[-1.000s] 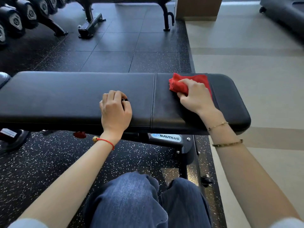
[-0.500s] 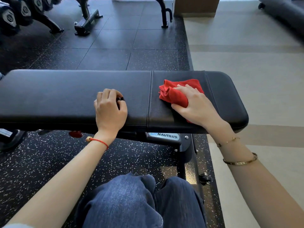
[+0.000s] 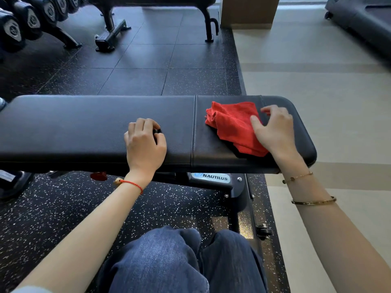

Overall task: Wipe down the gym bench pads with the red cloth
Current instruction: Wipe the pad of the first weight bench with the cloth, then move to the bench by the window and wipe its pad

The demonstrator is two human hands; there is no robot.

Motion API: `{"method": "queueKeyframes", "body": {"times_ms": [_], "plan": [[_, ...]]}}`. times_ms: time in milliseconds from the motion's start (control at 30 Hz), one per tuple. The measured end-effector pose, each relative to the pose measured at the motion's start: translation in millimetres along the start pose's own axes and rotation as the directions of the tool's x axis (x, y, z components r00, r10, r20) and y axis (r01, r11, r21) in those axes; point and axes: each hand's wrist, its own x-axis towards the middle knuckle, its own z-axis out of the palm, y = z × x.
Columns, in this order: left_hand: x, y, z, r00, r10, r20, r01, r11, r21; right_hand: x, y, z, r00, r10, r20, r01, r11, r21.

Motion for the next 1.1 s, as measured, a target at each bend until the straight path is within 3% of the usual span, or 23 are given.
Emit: {"method": "queueKeyframes", "body": {"times_ms": [100,167,300,433,500,600,700,800,900,1100], "plan": [[-0.4,0.0,0.4,1.000,0.006,0.002,-0.006,1.000,0.020,-4.4,4.0,0.2,0.997,0.048,0.053,-0.038,0.983,-0.182],[-0.9,0.7,0.3,1.000,0.018,0.010,-0.018,0.999,0.034,-4.7,1.1,-0.6,0.995,0.065,0.072,-0.050,0.979,-0.198],[-0.9,2.3,-0.3,0.999,0.026,0.024,-0.028,0.998,0.058,3.4,-5.2,-0.5,0.961,0.136,0.241,-0.089,0.977,-0.194],[2.7,2.8,-0.8,0.995,0.080,0.066,-0.085,0.993,0.079,10.4,-15.7,2.4,0.946,0.111,0.303,-0.101,0.994,-0.048],[4.2,5.8,-5.0,0.984,0.143,0.104,-0.148,0.988,0.043,11.6,-21.3,2.9,0.942,0.130,0.310,-0.196,0.961,0.193],[15.5,21.9,-17.5,0.959,0.224,0.174,-0.226,0.974,-0.009,15.6,-33.3,1.1,0.843,0.293,0.451,-0.520,0.657,0.546],[29.8,46.7,-36.5,0.931,0.272,0.244,-0.266,0.962,-0.058,11.3,-44.5,-3.4,0.724,0.447,0.526,-0.687,0.396,0.609],[47.4,69.7,-62.2,0.907,0.284,0.311,-0.267,0.959,-0.097,2.6,-58.9,-20.5,0.636,0.486,0.600,-0.746,0.186,0.640],[65.0,91.0,-98.6,0.887,0.280,0.368,-0.259,0.960,-0.106,-5.1,-82.6,-54.9,0.568,0.503,0.651,-0.776,0.064,0.627],[114.6,143.2,-206.2,0.830,0.280,0.483,-0.248,0.960,-0.129,-3.3,-152.5,-168.8,0.471,0.568,0.675,-0.787,-0.074,0.612]]}}
